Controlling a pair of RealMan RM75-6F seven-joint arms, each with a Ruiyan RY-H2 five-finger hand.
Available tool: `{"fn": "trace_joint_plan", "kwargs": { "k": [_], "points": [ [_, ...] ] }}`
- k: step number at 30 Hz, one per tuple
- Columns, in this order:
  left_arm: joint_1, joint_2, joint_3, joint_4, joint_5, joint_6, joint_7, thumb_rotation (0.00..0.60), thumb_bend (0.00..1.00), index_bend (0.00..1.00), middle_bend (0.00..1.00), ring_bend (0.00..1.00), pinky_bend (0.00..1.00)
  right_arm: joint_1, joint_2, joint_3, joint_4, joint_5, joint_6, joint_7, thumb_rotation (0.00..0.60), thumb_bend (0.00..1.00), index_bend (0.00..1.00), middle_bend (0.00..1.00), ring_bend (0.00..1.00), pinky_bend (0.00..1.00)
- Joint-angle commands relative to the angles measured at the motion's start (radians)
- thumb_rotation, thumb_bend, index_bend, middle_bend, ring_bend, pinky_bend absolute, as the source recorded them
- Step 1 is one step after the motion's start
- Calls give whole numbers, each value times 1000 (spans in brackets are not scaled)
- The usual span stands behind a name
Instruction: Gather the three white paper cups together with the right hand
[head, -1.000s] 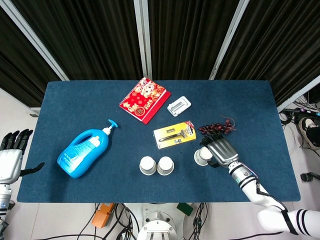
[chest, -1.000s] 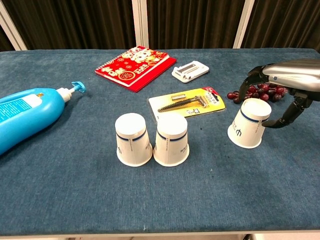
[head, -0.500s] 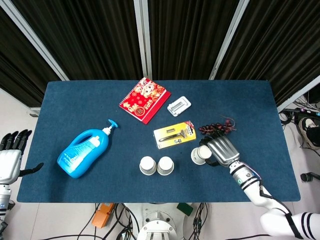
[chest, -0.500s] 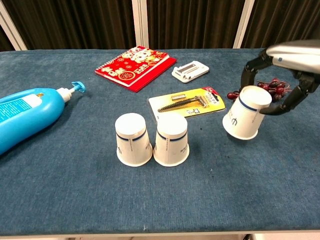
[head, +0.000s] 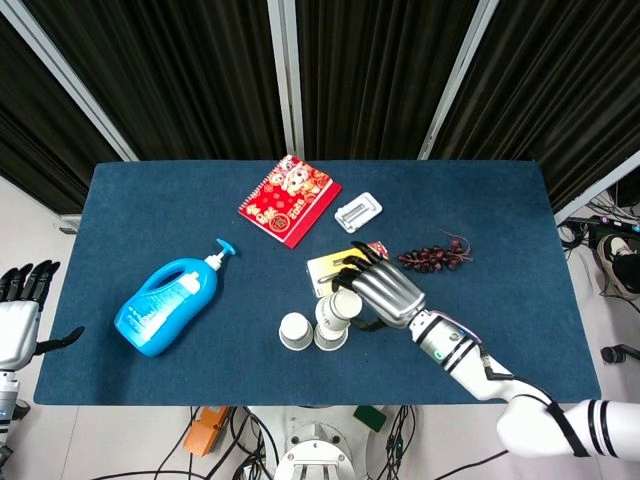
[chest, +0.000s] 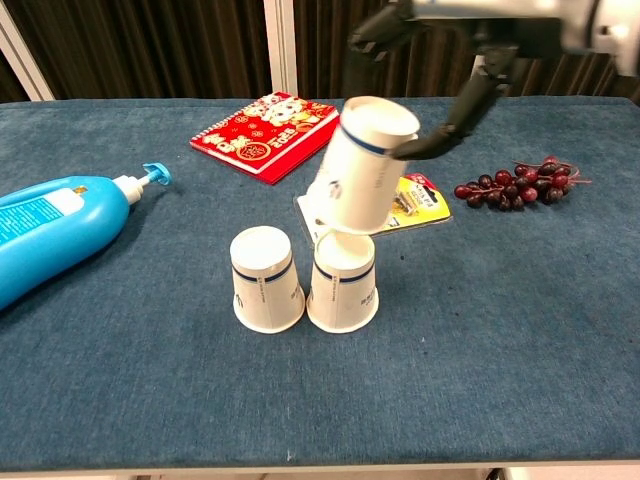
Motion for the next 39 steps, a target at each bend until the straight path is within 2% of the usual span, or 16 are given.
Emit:
{"fn": "trace_joint_plan", "kwargs": {
  "k": [1,6,15,39],
  "points": [
    [1,-2,1,4,-1,-1,-3,519,148,20,60,0,0,68,-53,18,8,76,-37,-69,600,415,514,431,244,56],
    [3,-7,1,19,-4,-4,-14,518,149,20,60,0,0,131,-94,11,8,172,-34,-149,600,415,497,431,244,56],
    [7,-22,3,46,-4,-5,-37,518,148,20,60,0,0,178,-118,-12,-7,237,8,-211,600,415,466,424,235,56],
    [5,-28,-3,50,-11,-9,-24,519,148,20,60,0,0,200,-104,-56,-12,217,46,-190,600,415,266,283,139,22]
  ]
}}
